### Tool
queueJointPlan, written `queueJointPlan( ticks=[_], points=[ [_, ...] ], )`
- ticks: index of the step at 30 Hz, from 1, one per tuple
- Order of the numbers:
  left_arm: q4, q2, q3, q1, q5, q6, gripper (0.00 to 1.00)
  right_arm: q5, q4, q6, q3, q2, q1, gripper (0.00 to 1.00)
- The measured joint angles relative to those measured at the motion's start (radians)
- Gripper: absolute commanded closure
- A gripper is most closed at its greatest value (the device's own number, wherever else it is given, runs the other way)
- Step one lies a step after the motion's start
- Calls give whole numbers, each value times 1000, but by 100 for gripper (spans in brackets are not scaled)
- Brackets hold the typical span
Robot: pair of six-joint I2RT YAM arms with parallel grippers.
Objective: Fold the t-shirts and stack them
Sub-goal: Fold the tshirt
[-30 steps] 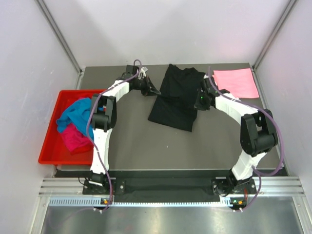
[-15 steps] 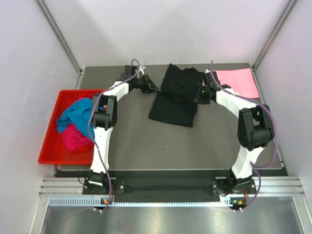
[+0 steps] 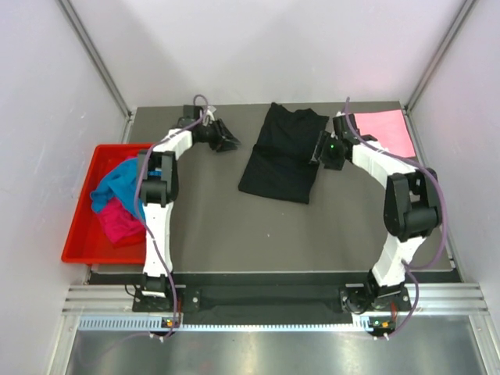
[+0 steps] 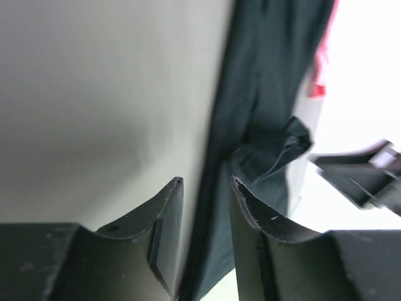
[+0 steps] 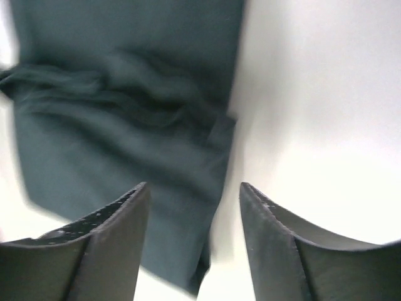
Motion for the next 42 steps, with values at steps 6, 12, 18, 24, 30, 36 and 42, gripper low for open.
queueJointPlan(
  ticks=[6, 12, 18, 24, 30, 36, 42],
  points=[
    [-141, -259, -211, 19, -135, 172, 59, -122, 15, -18, -176, -216, 8, 42],
    [-149, -431, -466, -42, -153, 245, 58, -247, 80, -29, -406, -285, 21, 51],
    [-153, -420, -588, -47, -135, 268, 57, -332, 173, -33, -479, -280, 27, 50],
    [-122, -406, -589, -45, -110, 272, 58, -373, 274, -32, -489, -271, 34, 48],
    [-74, -383, -589, -55, -81, 271, 58, -379, 313, -32, -490, -250, 40, 49],
    [-61, -362, -589, -78, -67, 270, 58, -369, 320, -32, -491, -232, 41, 49],
    [-59, -359, -589, -92, -68, 271, 69, -359, 326, -29, -502, -231, 42, 53]
  ],
)
